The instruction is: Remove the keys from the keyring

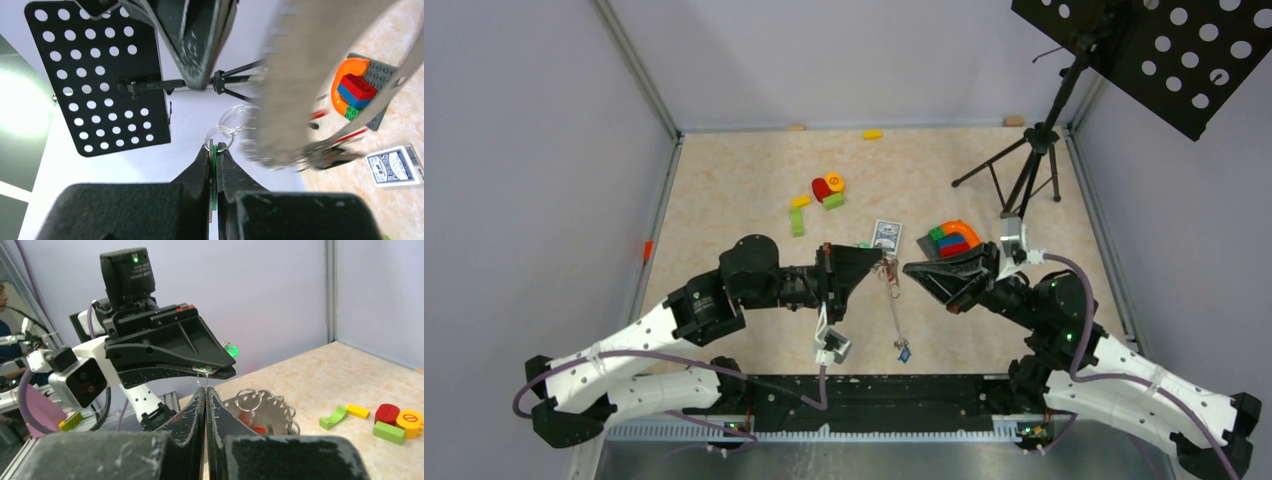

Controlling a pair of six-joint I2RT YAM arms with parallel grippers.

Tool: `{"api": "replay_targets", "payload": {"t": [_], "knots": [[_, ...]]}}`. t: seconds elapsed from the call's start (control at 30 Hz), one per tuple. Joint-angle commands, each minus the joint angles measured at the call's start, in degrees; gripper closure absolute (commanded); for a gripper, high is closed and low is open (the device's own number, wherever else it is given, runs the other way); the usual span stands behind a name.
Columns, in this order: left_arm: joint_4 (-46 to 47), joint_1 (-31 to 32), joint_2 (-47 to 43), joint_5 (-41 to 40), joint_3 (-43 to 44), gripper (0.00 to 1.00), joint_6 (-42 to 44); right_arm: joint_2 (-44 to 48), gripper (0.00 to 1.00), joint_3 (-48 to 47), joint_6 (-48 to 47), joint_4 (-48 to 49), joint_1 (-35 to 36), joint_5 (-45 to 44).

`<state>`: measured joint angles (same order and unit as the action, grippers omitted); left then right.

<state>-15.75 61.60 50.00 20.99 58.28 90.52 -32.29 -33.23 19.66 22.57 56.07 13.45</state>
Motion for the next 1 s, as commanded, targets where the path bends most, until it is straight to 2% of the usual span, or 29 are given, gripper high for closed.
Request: {"api": "replay_targets", "payload": {"t": [0.0, 0.13, 0.33, 0.43, 0.6, 0.8, 0.97], "knots": [[0.3, -0.4, -1.2, -2.3, 2.3, 1.0, 0.8, 4.1, 1.0, 0.3, -0.7, -0.4, 0.1, -3.7], [-0.6, -0.4, -0.2, -1.7, 3.6, 1.0, 1.6, 5.2, 1.0, 0.1, -2.6, -5.4, 0.2, -3.7], [-0.9, -0.4, 0.4, -0.7, 4.4, 1.0, 1.8, 3.7, 0.81, -2.5, -7.5, -9.5, 0.1, 0.9], [-0.9, -0.4, 0.4, 0.3, 4.7, 1.0, 1.8, 1.2, 0.79, -3.9, -10.6, -10.7, 0.1, 3.3], [-2.5, -0.4, 0.6, 1.8, 5.7, 1.0, 1.8, -3.3, 0.81, -6.0, -13.6, -9.1, 0.2, 7.3], [-3.7, -0.4, 0.1, 3.9, 5.8, 1.0, 1.4, -5.4, 0.7, -6.3, -14.0, -5.4, 0.1, 9.1], [-4.2, -0.4, -0.4, 5.9, 5.9, 1.0, 0.9, -5.9, 0.69, -6.5, -14.0, -5.1, 0.1, 9.9]]}}
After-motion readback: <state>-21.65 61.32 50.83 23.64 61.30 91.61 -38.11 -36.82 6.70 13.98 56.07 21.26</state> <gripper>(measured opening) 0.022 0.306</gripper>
